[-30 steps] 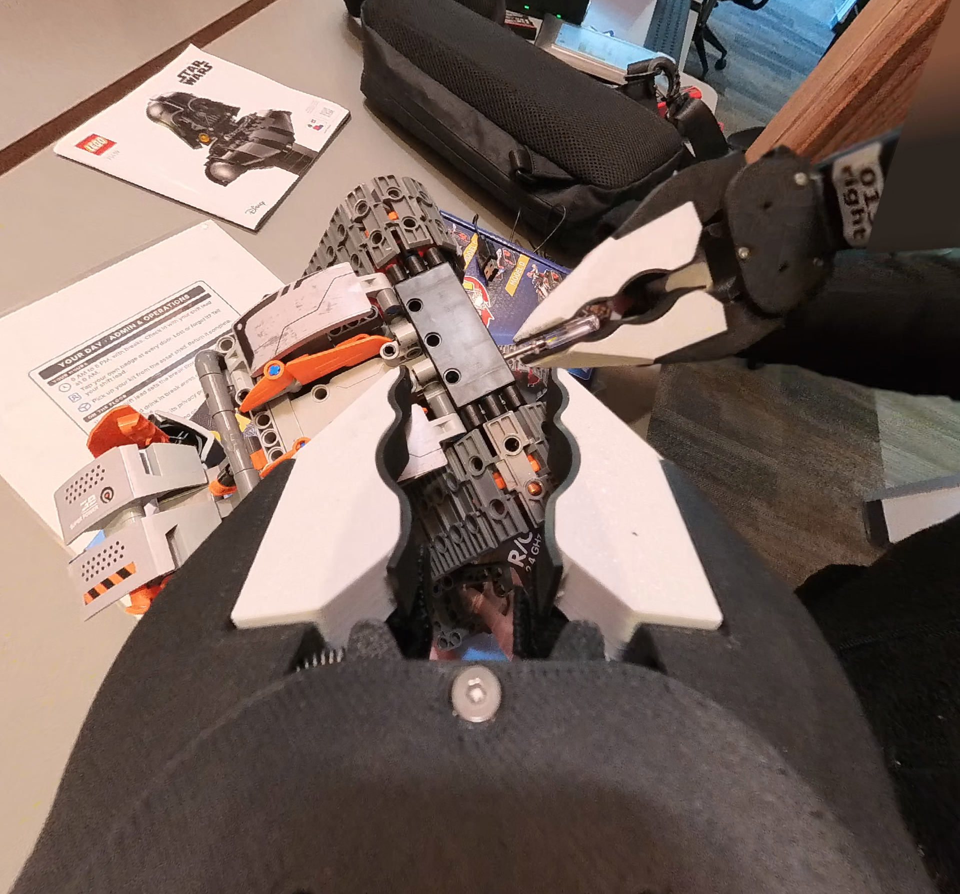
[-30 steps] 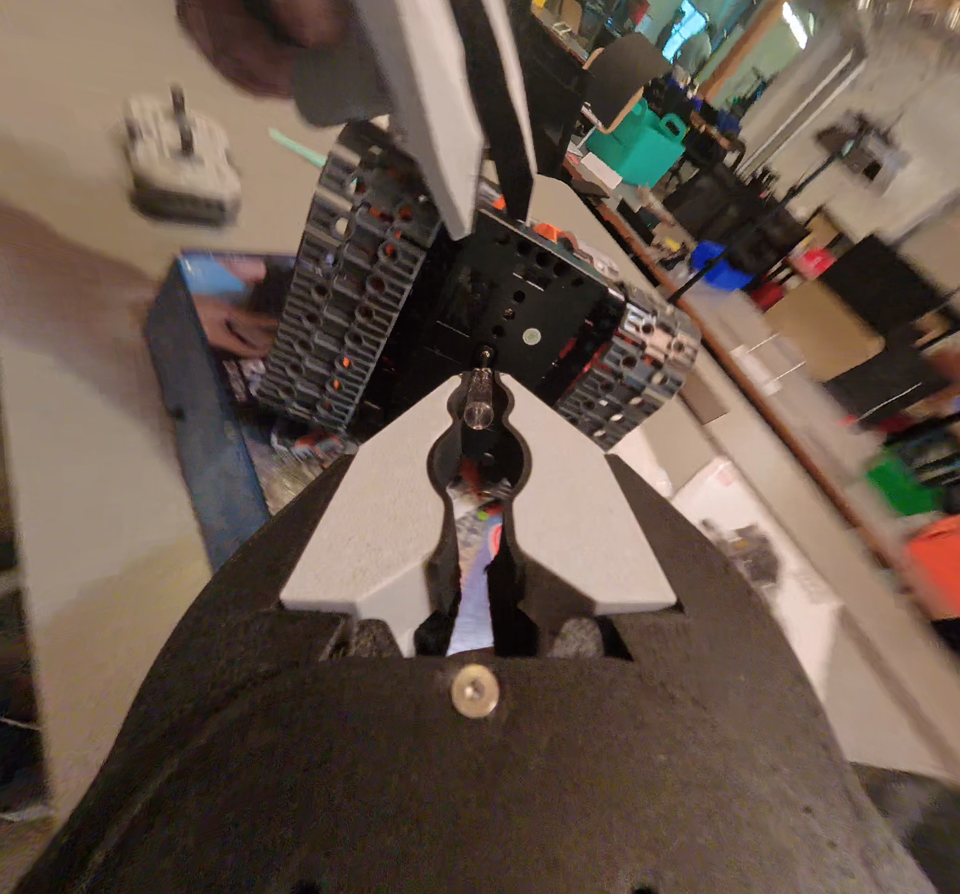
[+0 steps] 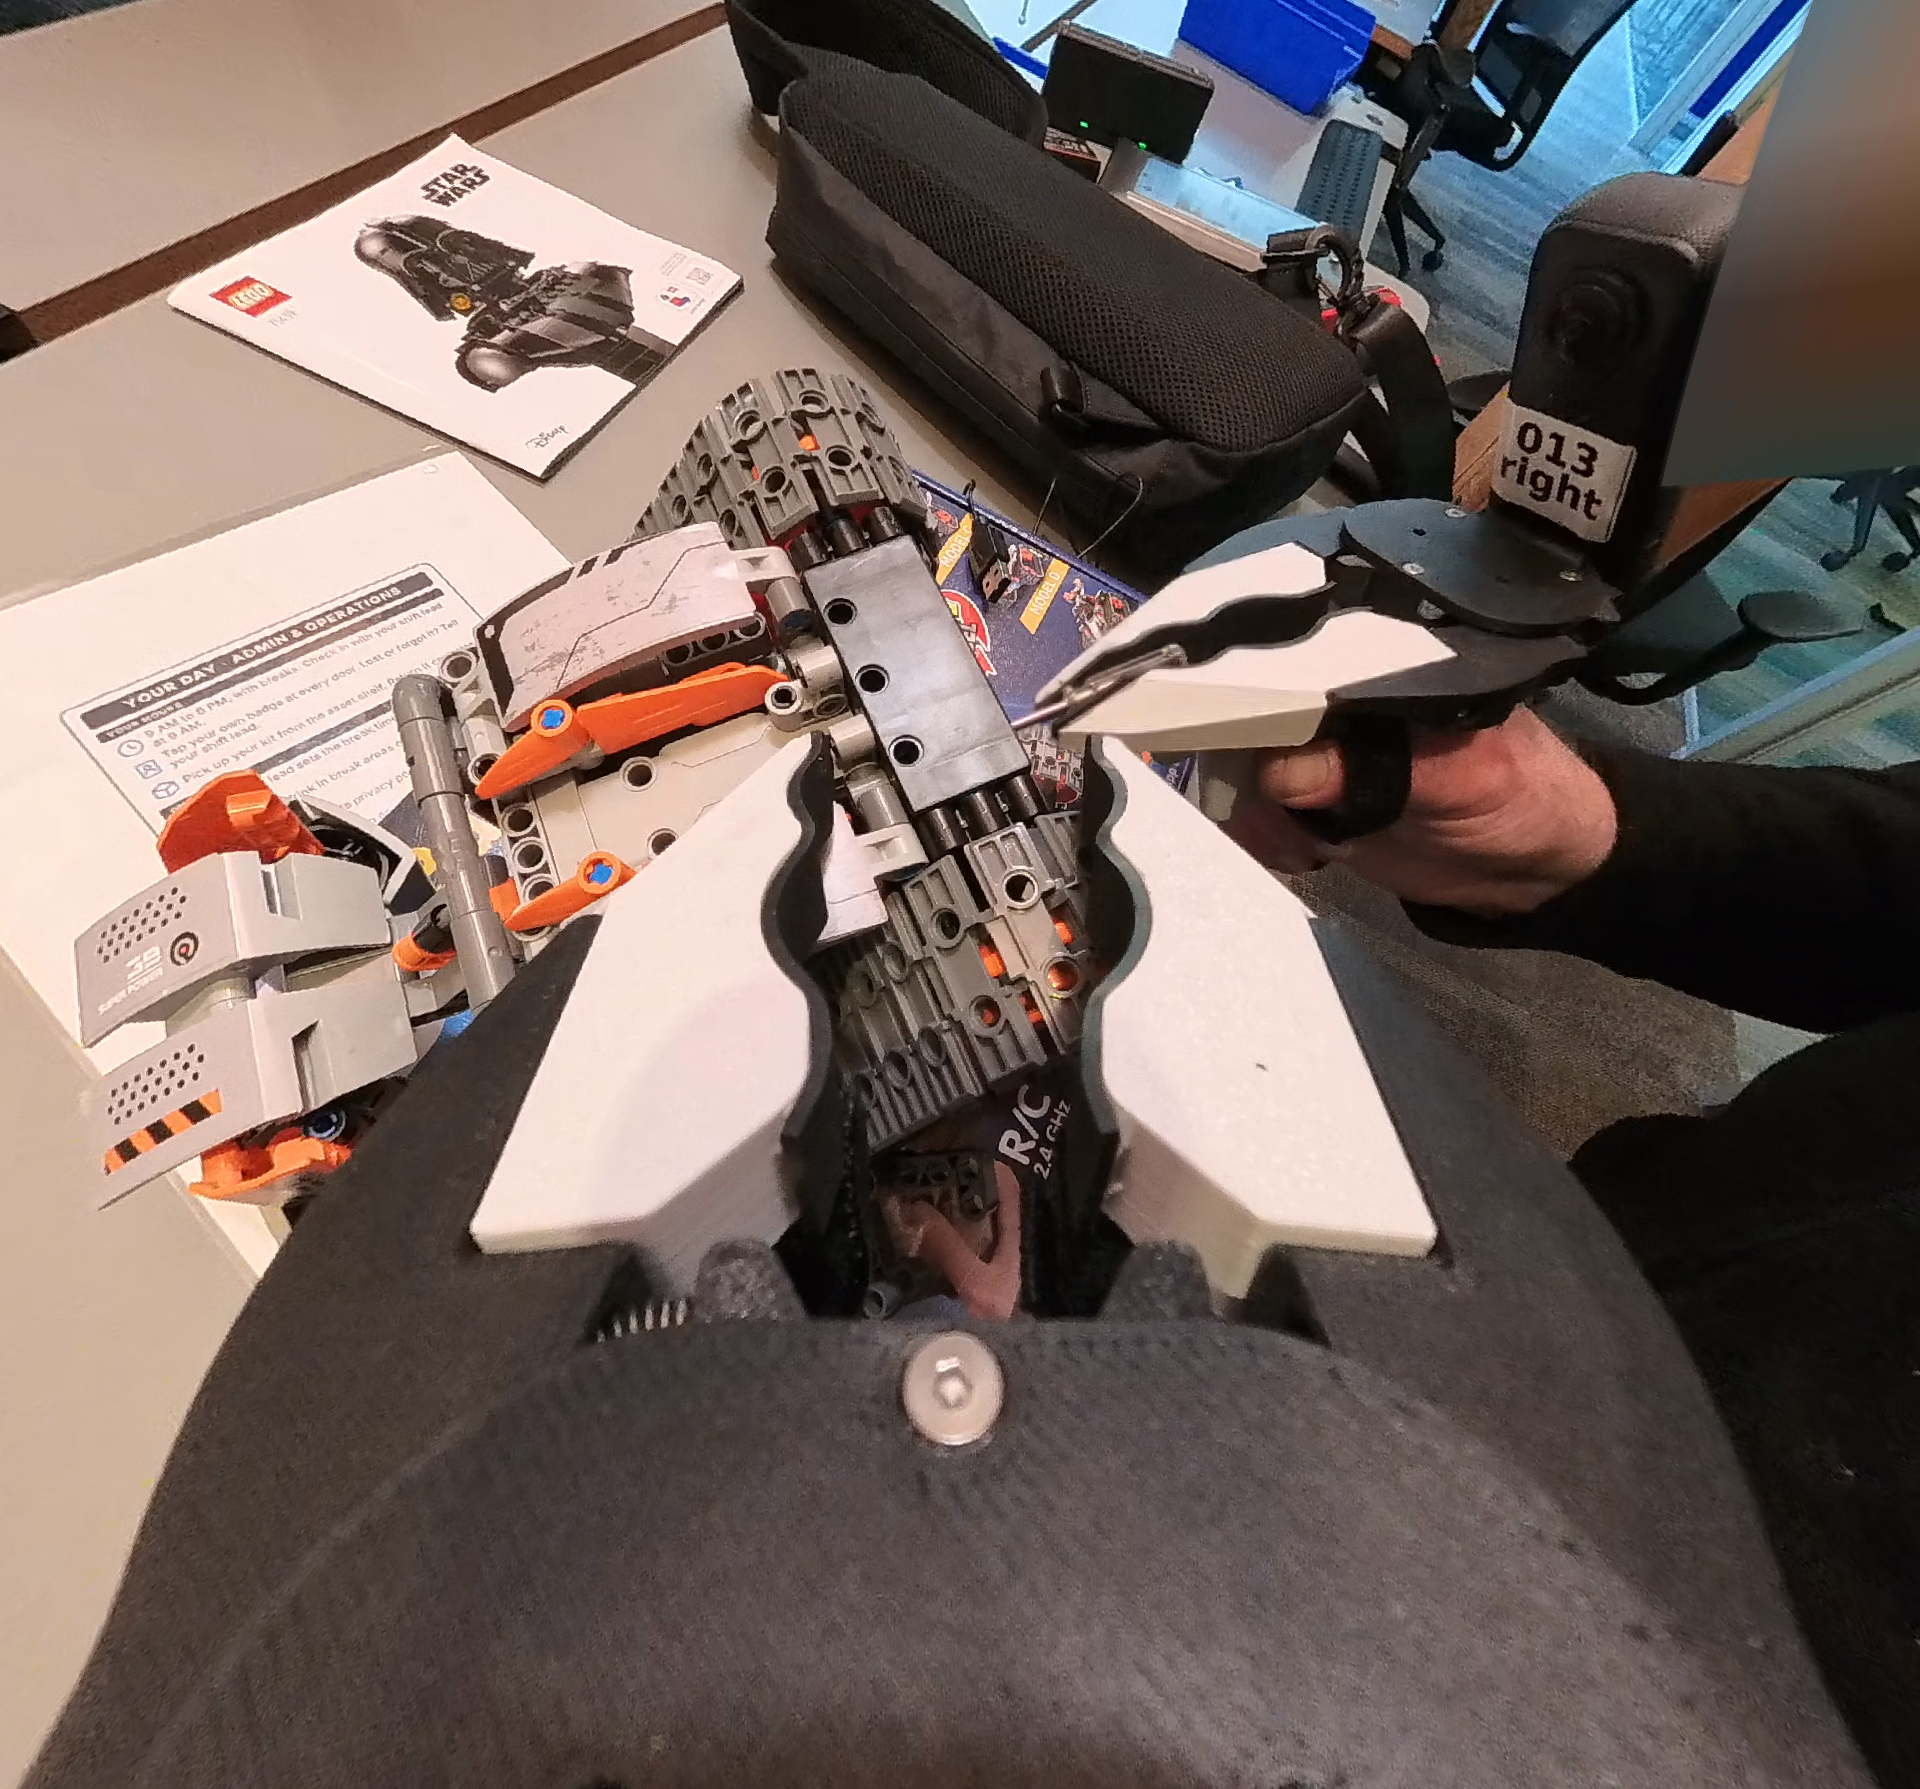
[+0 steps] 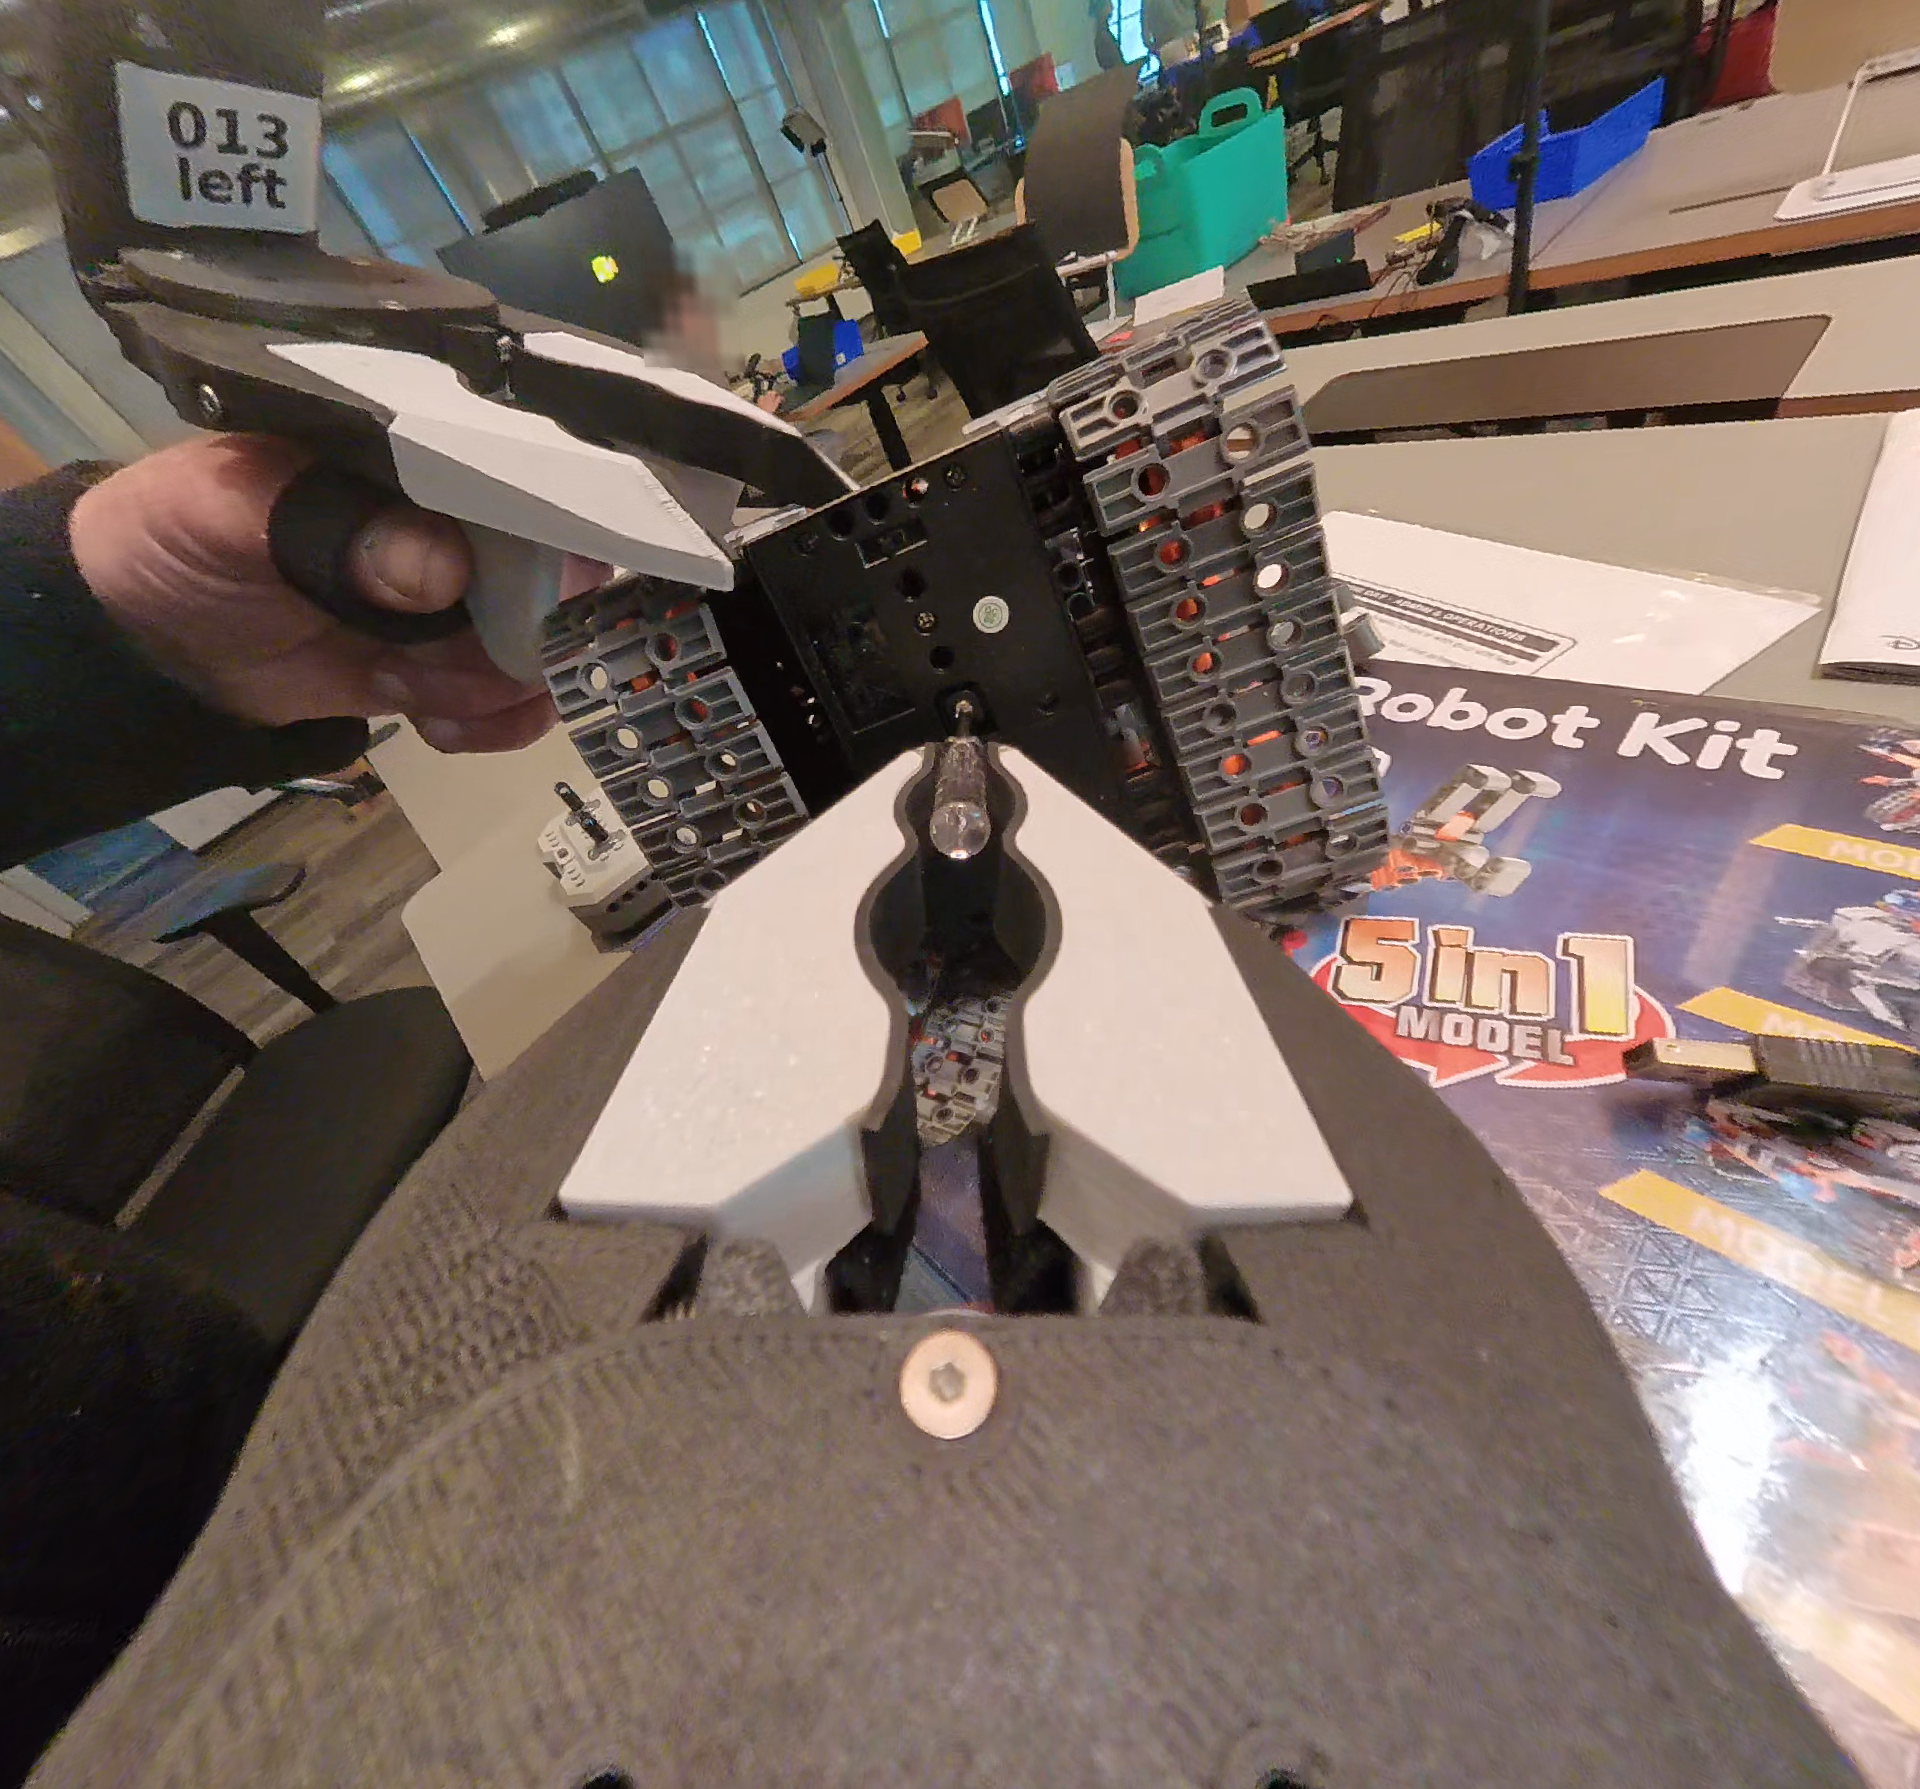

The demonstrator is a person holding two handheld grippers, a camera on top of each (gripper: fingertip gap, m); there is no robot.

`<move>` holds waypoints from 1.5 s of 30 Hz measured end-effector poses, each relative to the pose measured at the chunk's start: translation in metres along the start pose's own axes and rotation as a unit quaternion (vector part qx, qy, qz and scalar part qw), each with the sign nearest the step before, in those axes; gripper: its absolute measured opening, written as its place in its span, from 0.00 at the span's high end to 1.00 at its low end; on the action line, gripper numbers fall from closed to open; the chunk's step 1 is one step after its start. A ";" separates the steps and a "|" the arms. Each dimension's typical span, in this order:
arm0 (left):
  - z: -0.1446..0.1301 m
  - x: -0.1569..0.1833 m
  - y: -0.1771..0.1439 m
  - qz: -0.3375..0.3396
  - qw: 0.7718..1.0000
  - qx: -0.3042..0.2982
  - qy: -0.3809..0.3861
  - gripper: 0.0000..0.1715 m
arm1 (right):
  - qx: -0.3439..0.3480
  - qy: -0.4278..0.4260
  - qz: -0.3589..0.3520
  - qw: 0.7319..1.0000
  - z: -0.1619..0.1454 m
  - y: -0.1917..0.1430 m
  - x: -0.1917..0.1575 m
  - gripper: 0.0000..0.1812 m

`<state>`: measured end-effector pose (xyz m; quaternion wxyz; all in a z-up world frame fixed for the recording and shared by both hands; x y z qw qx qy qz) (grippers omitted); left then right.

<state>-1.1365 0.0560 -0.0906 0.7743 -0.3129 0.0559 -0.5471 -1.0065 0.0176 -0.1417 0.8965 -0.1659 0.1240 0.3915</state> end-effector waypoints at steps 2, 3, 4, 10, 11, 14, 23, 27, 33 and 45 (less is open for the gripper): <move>0.000 0.000 0.000 0.001 1.000 0.001 -0.002 0.74 | -0.001 -0.005 0.002 1.000 0.001 0.001 0.000 0.98; 0.000 0.000 0.000 0.001 1.000 0.001 -0.002 0.74 | -0.002 -0.005 0.001 1.000 0.001 0.001 0.001 0.98; 0.000 0.000 0.000 0.001 1.000 0.001 -0.002 0.74 | -0.007 -0.006 0.001 1.000 0.001 0.002 0.001 0.98; 0.000 0.001 0.000 0.002 1.000 0.004 -0.006 0.74 | -0.002 -0.010 0.002 1.000 0.000 0.001 -0.002 0.98; 0.000 0.001 0.000 0.003 1.000 0.004 -0.005 0.74 | -0.003 -0.007 0.000 1.000 -0.001 0.001 -0.001 0.98; -0.001 0.001 0.000 0.004 1.000 0.005 -0.005 0.74 | -0.002 0.000 0.001 1.000 -0.002 0.003 -0.002 0.98; -0.001 0.002 0.000 0.008 1.000 0.010 -0.007 0.74 | 0.008 0.035 -0.003 0.999 -0.004 0.002 -0.001 0.98; -0.001 0.002 0.000 0.007 1.000 0.013 -0.008 0.74 | 0.010 0.038 -0.005 0.999 -0.003 0.002 -0.003 0.98; -0.001 0.002 0.000 0.003 1.000 0.015 -0.006 0.73 | 0.010 0.043 -0.019 0.999 -0.004 0.001 0.000 0.98; -0.002 0.001 0.000 -0.004 1.000 0.020 -0.009 0.73 | 0.008 0.092 -0.025 0.995 -0.002 0.002 -0.001 0.98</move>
Point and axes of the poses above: each gripper's, where its closed fingertips meet, y out along the fingers, z out of its top, x = y × z across the jaws, the point moved 6 cm from there along -y, back along the fingers, and after that the axes turned 5 degrees about -x, right-handed, at the moved point
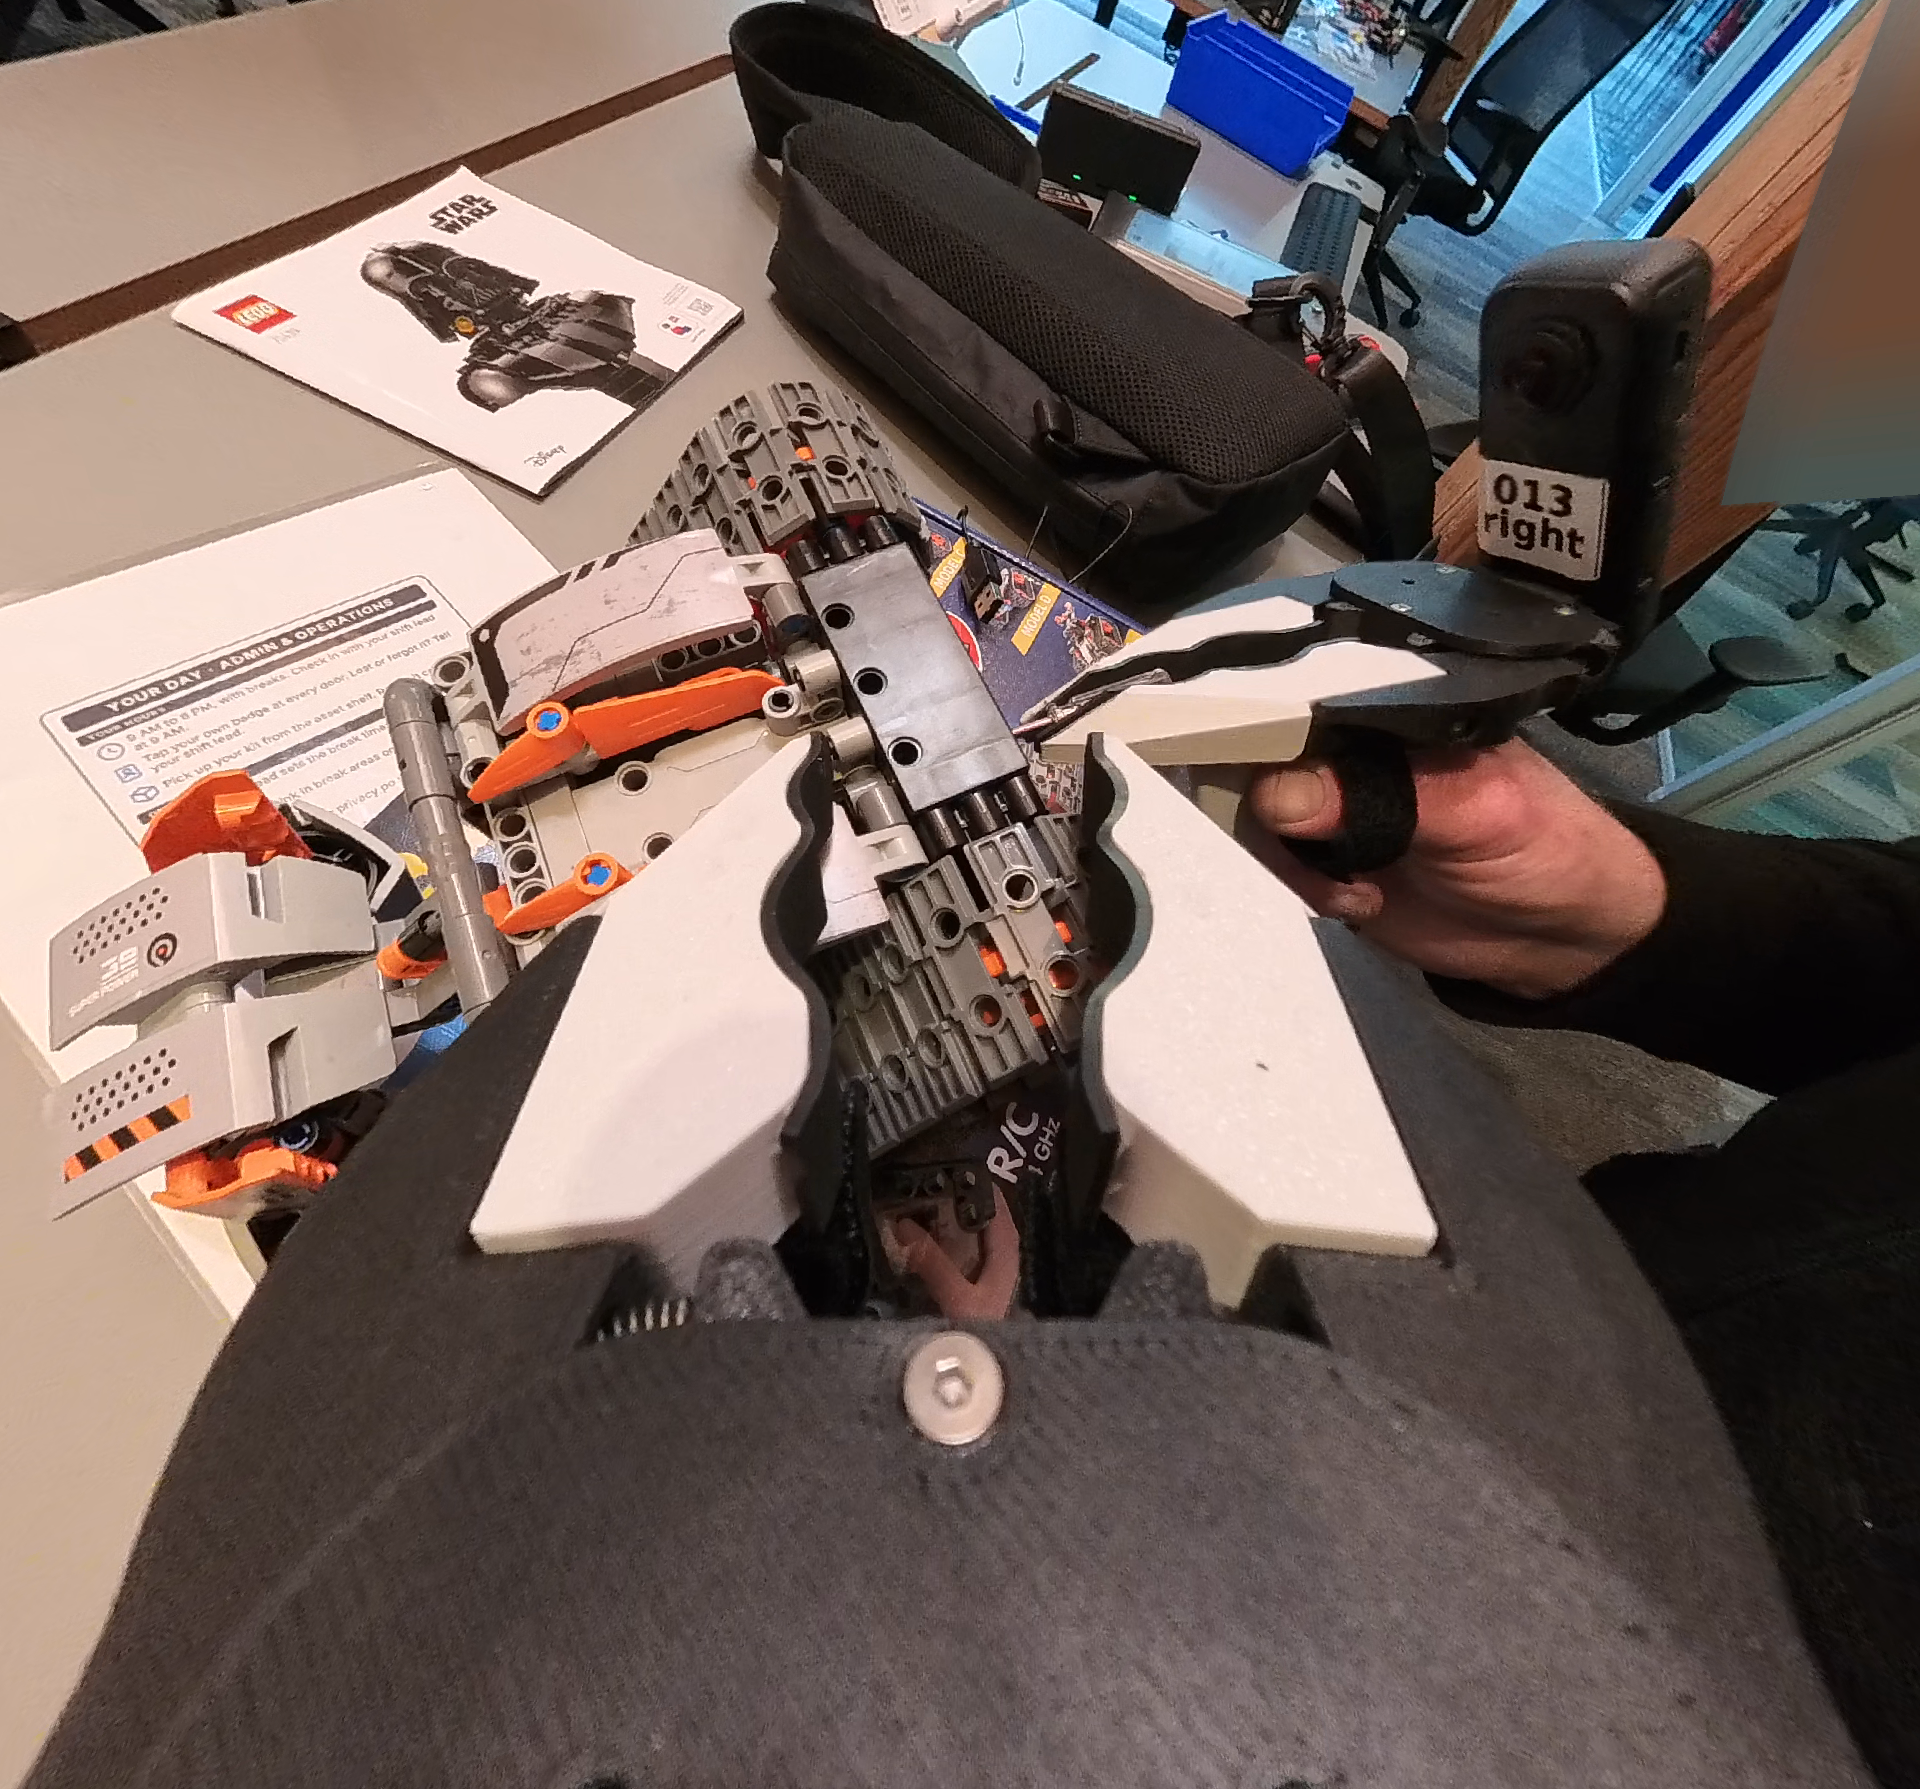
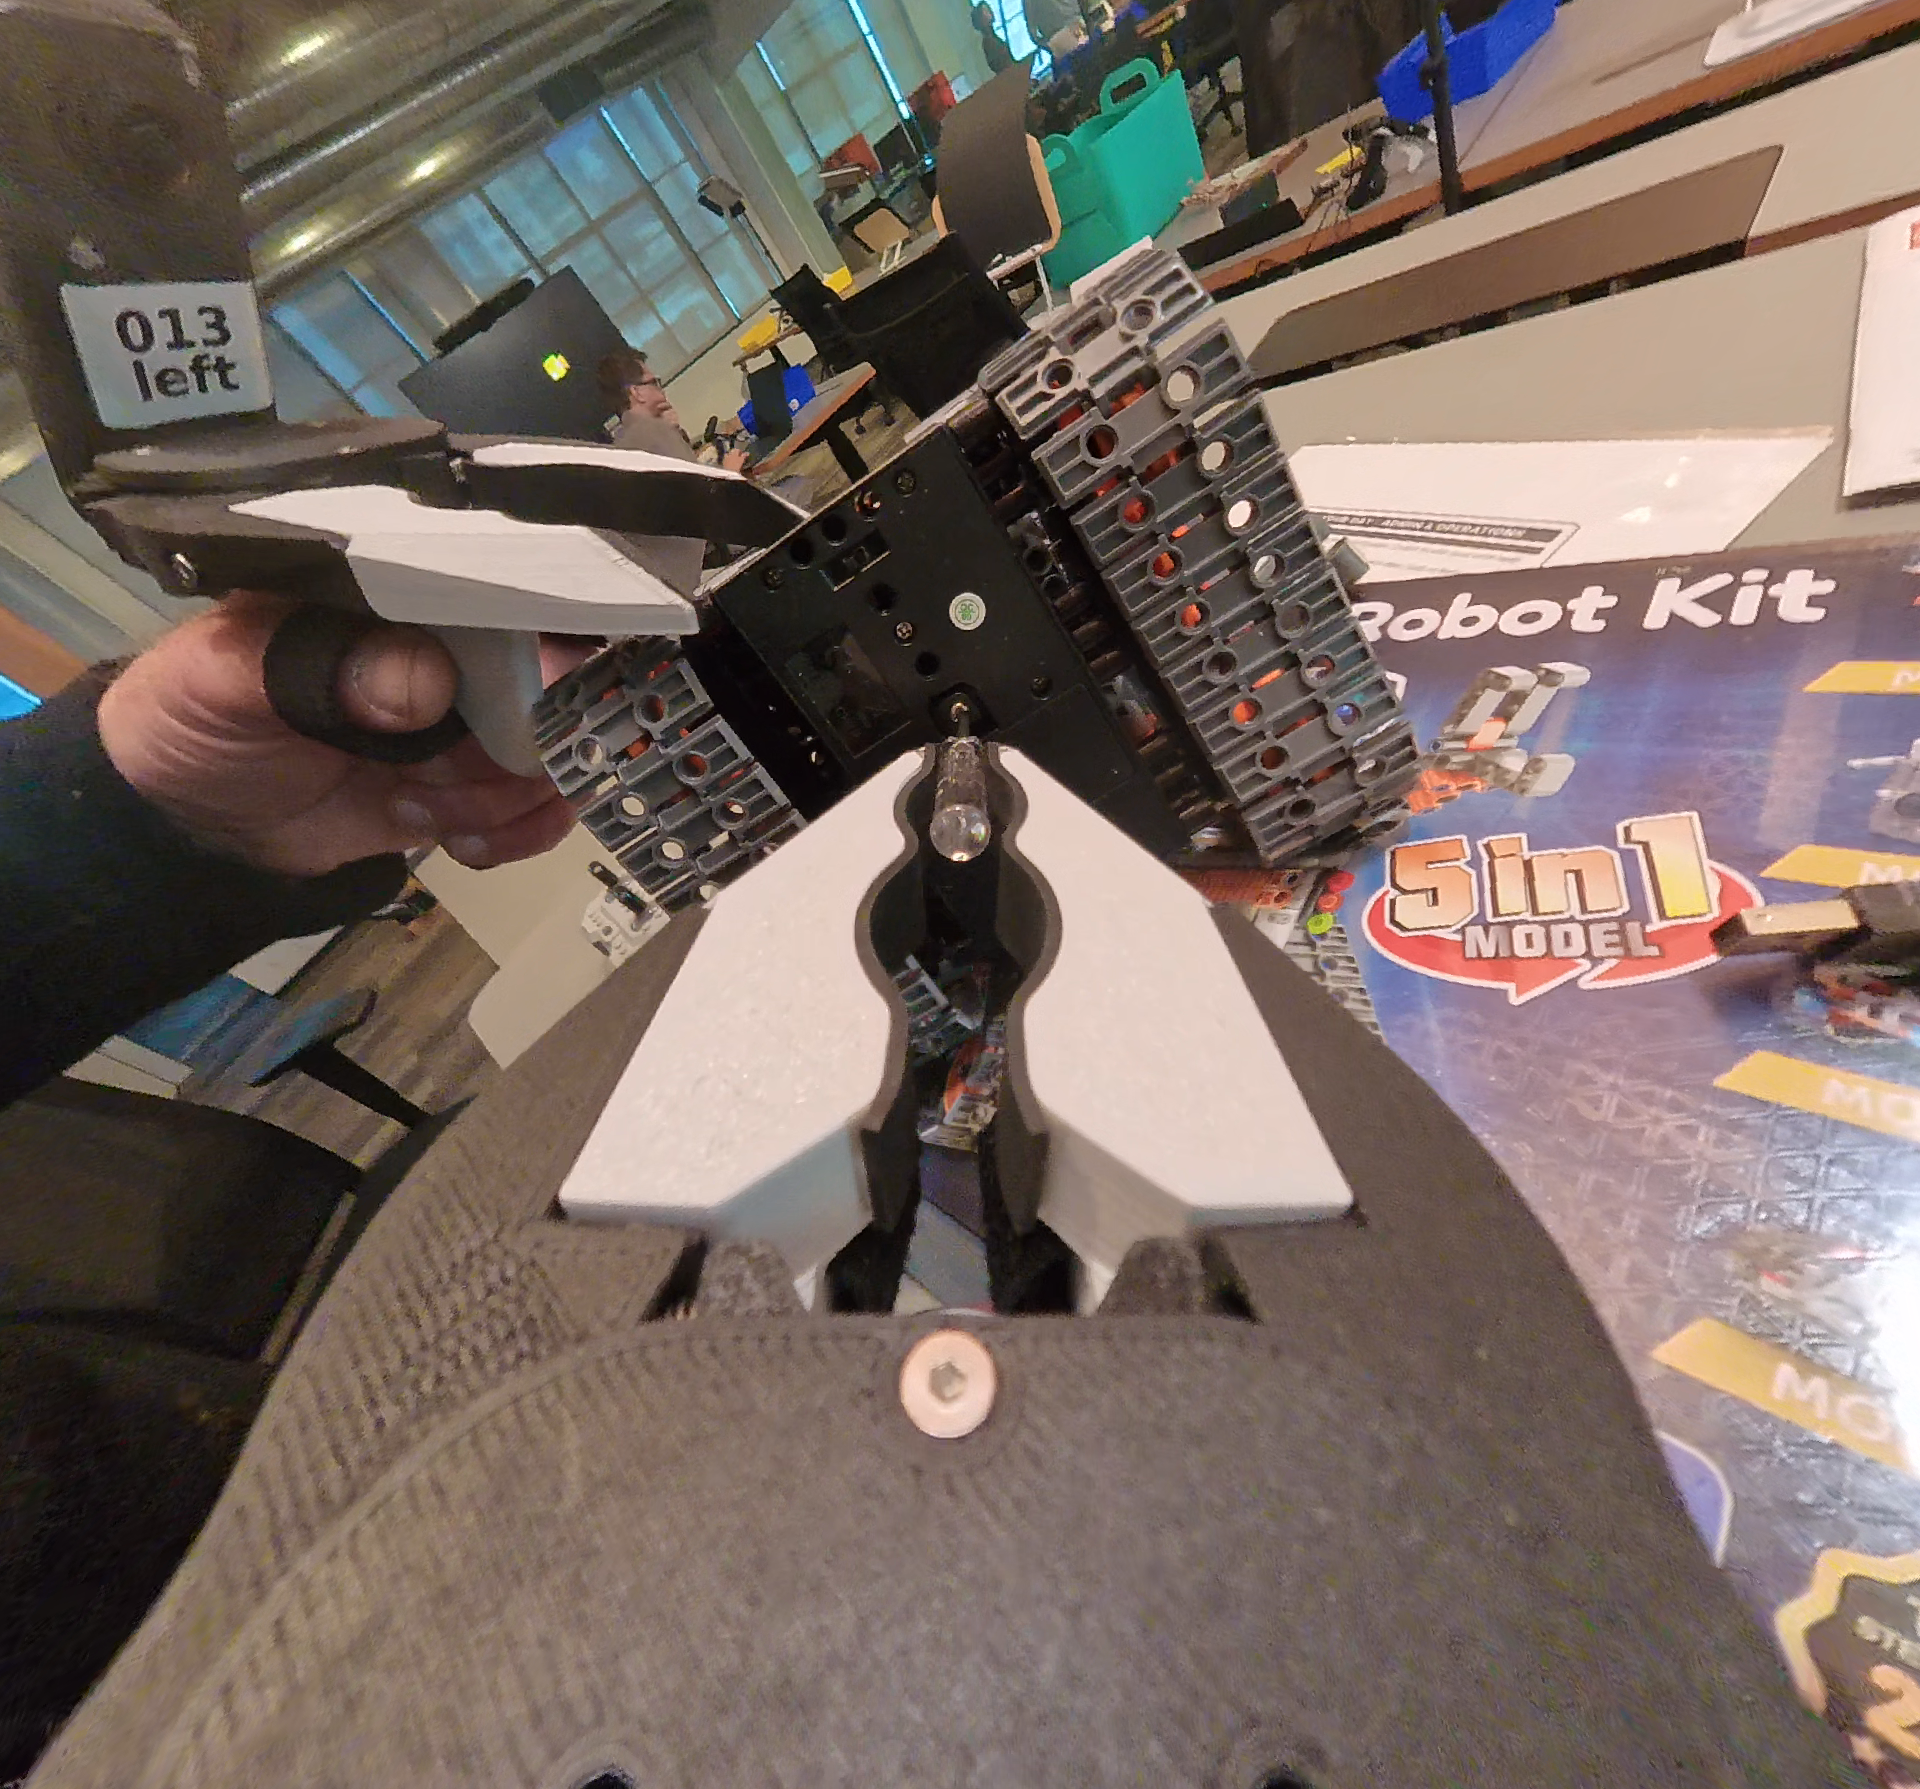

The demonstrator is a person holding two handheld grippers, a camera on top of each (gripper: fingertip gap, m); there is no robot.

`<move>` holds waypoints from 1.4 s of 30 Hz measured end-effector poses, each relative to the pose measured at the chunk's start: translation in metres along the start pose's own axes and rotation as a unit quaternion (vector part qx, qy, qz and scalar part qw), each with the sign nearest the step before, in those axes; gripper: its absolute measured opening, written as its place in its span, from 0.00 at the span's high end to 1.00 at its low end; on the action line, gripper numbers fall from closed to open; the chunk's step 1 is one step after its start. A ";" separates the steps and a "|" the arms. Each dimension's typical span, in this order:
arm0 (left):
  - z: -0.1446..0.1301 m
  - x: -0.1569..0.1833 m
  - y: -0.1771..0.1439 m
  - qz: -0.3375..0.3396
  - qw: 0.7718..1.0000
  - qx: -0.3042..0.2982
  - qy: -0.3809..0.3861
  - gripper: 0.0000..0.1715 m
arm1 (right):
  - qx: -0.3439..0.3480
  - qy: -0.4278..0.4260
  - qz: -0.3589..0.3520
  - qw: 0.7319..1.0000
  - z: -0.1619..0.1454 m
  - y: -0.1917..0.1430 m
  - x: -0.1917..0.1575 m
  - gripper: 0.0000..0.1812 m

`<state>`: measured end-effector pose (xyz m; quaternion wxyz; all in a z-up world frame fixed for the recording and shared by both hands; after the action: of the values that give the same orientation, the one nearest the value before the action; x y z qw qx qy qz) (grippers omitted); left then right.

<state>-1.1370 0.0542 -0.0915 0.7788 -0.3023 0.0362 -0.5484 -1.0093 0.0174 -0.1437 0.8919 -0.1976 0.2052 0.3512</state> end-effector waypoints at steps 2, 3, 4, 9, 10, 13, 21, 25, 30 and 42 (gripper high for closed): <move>0.000 0.000 0.000 0.000 1.000 -0.001 0.000 0.73 | -0.002 0.020 0.000 1.000 0.000 0.000 -0.001 0.98; 0.000 0.000 0.000 0.000 1.000 0.000 0.000 0.73 | -0.003 0.029 0.002 1.000 0.000 0.000 -0.001 0.98; 0.000 0.001 0.000 -0.001 1.000 0.001 0.001 0.73 | -0.005 0.034 0.003 0.999 -0.001 0.000 -0.001 0.98; 0.000 0.000 0.000 -0.003 1.000 0.001 -0.001 0.73 | -0.006 0.036 -0.001 0.999 0.000 0.001 -0.001 0.98; 0.000 0.000 0.000 -0.003 1.000 0.001 -0.002 0.73 | -0.009 0.040 -0.001 0.999 0.000 0.001 -0.002 0.98; 0.000 0.000 0.000 -0.004 1.000 0.004 -0.004 0.73 | -0.013 0.092 0.018 0.995 0.001 0.001 0.000 0.98; 0.000 -0.001 0.000 -0.005 1.000 0.006 -0.007 0.74 | -0.029 -0.001 0.016 0.999 0.000 0.003 0.000 0.98; 0.000 -0.002 -0.001 -0.007 1.000 0.006 -0.007 0.74 | -0.057 -0.129 0.018 0.990 0.002 0.003 0.001 0.98; 0.000 -0.002 -0.001 -0.008 1.000 0.004 -0.006 0.74 | -0.083 -0.337 0.008 0.938 0.007 0.003 0.000 0.98; 0.000 -0.003 -0.002 -0.010 1.000 -0.001 0.001 0.74 | -0.101 -0.823 -0.017 0.558 0.013 0.003 -0.008 0.98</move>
<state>-1.1399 0.0560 -0.0916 0.7730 -0.3032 0.0343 -0.5561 -1.0135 0.0216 -0.1298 0.6529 0.0852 -0.6587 0.3641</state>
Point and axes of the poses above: each gripper's, where its closed fingertips meet, y out along the fingers, z out of its top, x = y × z across the jaws, the point moved 6 cm from there along -y, back along the fingers, and after that the axes turned 5 degrees about -x, right-handed, at the moved point
